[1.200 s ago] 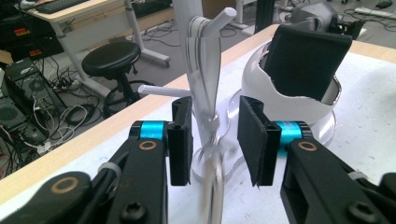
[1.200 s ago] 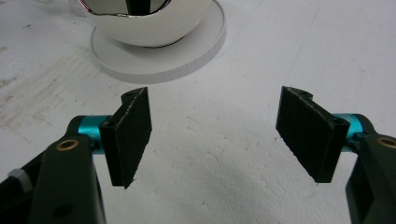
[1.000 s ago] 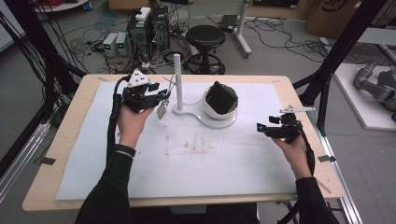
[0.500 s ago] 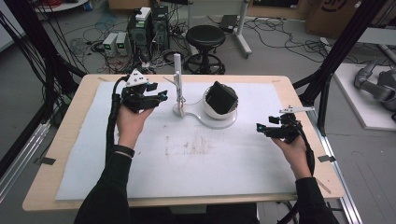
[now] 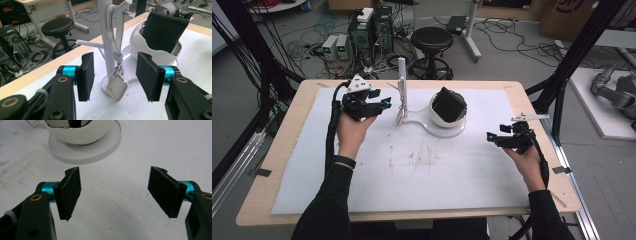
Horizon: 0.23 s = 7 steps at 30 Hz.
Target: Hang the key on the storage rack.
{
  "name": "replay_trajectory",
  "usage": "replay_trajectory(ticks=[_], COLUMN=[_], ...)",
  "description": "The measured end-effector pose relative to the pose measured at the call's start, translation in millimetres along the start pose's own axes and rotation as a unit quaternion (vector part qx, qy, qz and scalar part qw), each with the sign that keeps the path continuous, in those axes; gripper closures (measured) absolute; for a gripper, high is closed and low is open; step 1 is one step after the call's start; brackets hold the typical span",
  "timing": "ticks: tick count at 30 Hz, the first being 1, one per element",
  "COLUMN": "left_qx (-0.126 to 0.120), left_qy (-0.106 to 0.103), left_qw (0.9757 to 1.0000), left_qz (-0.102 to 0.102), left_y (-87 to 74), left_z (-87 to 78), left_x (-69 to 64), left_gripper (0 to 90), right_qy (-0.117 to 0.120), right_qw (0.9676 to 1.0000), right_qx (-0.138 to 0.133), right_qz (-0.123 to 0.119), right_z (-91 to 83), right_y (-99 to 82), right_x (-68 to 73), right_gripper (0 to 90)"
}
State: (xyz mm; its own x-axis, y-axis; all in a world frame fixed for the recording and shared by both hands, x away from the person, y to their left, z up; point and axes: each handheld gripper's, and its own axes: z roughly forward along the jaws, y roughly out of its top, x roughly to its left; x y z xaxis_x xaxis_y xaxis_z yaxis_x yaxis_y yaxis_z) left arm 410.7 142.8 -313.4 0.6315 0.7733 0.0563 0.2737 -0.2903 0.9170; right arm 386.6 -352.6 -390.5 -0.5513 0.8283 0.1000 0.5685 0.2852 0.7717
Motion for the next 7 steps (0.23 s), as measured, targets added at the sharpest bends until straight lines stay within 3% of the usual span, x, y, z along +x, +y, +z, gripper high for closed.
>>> replay_trajectory(ticks=[7], left_qx=[-0.001], left_qy=[0.001], left_qw=[1.0], left_qz=[-0.003], left_y=[-0.1], left_z=[-1.4], left_x=[1.4], left_gripper=[47.3], right_qy=[0.001], right_qw=[1.0], right_qx=[0.0], right_qz=[-0.001], right_z=[0.5], right_y=[-0.1], right_x=[-0.3], right_gripper=[27.3])
